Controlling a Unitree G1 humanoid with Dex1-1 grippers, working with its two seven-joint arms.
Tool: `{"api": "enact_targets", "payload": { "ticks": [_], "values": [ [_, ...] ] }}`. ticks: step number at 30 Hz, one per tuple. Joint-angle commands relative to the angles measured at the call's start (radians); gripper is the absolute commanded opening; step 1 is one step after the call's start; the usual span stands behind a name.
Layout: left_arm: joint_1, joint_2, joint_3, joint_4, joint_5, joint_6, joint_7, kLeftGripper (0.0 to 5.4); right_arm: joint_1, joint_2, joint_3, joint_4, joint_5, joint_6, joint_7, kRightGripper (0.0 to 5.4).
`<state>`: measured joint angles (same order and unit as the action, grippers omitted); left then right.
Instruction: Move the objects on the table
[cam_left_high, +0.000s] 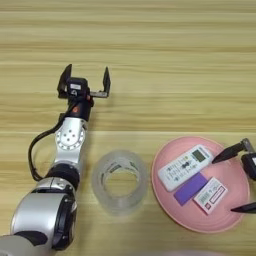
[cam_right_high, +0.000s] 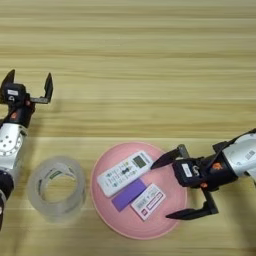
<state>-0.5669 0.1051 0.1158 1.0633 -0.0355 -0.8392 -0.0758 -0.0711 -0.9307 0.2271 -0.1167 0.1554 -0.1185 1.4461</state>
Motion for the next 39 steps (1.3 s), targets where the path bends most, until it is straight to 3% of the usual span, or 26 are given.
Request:
{"api": "enact_targets", "payload": {
  "ticks": [1, 21, 30, 39],
  "values": [
    [-0.020, 0.003, -0.002, 0.011, 0.015, 0.000, 0.006, 5.38, 0.004, -0.010, 0.010, -0.014, -0.003, 0.010, -0.004, 5.40],
    [-0.023, 0.002, -0.006, 0.018, 0.015, 0.000, 0.006, 5.38, -0.064, 0.068, 0.072, 0.078, -0.014, 0.025, -0.019, 5.40],
    [-0.020, 0.001, -0.006, 0.015, 0.016, -0.003, 0.007, 5.38, -0.078, 0.070, 0.108, 0.137, -0.069, -0.002, -0.021, 5.40],
    [-0.019, 0.004, -0.004, 0.011, 0.013, -0.004, 0.004, 5.40, -0.077, 0.072, 0.130, 0.148, -0.102, -0.030, -0.024, 4.45]
  ]
}}
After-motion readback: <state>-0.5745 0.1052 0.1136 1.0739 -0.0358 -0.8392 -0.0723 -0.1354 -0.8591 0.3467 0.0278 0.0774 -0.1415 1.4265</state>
